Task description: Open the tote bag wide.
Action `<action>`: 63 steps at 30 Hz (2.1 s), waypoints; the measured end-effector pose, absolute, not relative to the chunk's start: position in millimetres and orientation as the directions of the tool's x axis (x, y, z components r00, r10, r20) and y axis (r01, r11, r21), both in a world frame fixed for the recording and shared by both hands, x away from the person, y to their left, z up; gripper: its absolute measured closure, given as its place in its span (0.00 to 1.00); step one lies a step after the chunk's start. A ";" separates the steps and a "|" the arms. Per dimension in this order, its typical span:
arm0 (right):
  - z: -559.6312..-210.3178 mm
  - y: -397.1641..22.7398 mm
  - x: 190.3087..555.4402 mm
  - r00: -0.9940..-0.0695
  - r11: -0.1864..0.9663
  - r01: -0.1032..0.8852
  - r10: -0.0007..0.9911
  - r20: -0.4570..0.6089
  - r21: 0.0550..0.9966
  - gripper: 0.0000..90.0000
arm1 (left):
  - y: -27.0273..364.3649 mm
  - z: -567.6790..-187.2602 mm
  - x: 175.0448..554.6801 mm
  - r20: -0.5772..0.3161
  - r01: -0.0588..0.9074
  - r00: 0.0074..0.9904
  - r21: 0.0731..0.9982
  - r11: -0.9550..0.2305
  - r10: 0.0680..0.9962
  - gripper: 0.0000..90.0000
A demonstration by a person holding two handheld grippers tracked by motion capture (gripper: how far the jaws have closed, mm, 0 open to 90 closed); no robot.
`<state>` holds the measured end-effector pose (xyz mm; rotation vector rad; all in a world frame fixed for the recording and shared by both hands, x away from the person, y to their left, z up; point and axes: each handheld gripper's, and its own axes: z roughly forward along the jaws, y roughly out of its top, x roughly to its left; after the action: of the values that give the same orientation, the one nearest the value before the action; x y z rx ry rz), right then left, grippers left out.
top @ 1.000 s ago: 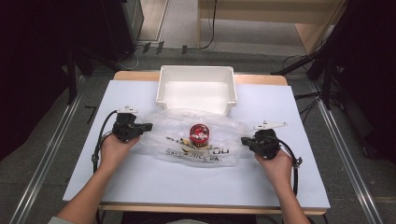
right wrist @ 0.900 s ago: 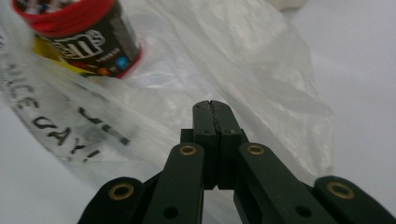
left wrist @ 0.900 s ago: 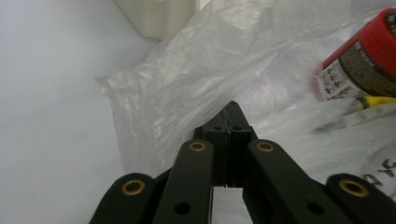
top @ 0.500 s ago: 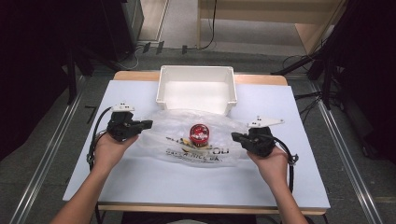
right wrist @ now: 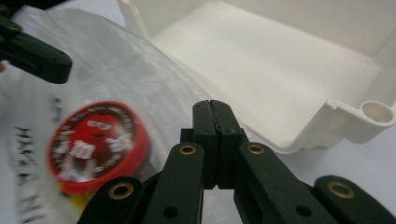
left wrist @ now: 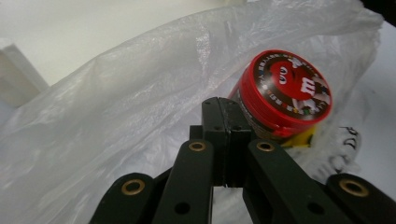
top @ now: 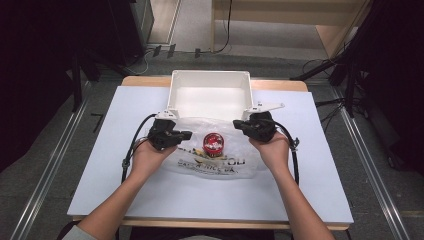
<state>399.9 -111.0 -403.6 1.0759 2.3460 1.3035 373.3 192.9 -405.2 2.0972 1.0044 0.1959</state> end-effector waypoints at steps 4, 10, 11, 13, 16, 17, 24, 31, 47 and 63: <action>-416.4 -107.0 411.5 -0.682 0.334 0.519 0.716 0.146 0.787 1.00 | 190.3 -416.9 378.5 -0.191 0.609 0.661 0.702 -0.369 0.726 1.00; -438.4 -100.5 422.4 -0.677 0.357 0.561 0.717 0.166 0.747 1.00 | 187.4 -435.8 377.4 -0.185 0.624 0.656 0.678 -0.388 0.732 1.00; -443.9 -96.8 423.8 -0.683 0.366 0.566 0.710 0.172 0.739 1.00 | 187.3 -439.1 376.9 -0.183 0.627 0.655 0.673 -0.392 0.733 1.00; -446.5 -94.4 424.1 -0.687 0.371 0.570 0.705 0.176 0.733 1.00 | 187.1 -445.8 375.5 -0.197 0.639 0.650 0.665 -0.387 0.734 1.00; -452.0 -87.7 423.6 -0.698 0.390 0.569 0.695 0.174 0.724 1.00 | 187.9 -453.0 372.3 -0.212 0.652 0.648 0.651 -0.388 0.732 1.00; -453.3 -86.1 423.4 -0.700 0.394 0.566 0.694 0.170 0.724 1.00 | 187.6 -454.7 371.4 -0.208 0.653 0.652 0.644 -0.400 0.729 1.00; -462.5 -82.1 425.6 -0.695 0.405 0.585 0.697 0.177 0.703 1.00 | 185.1 -463.7 361.6 -0.218 0.650 0.670 0.634 -0.420 0.710 1.00; -467.5 -82.2 427.3 -0.682 0.399 0.595 0.710 0.175 0.698 1.00 | 185.1 -464.6 344.8 -0.243 0.643 0.697 0.627 -0.440 0.674 1.00; -476.0 -78.8 433.5 -0.663 0.390 0.586 0.735 0.144 0.710 1.00 | 188.3 -465.1 310.1 -0.239 0.600 0.754 0.629 -0.494 0.612 1.00; -479.8 -75.2 440.3 -0.630 0.340 0.582 0.763 0.145 0.739 1.00 | 192.9 -463.4 294.4 -0.243 0.585 0.779 0.614 -0.530 0.578 1.00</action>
<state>440.3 -75.2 -479.8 1.2158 2.3769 1.1653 294.4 192.9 -463.4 2.2626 0.8604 -0.0132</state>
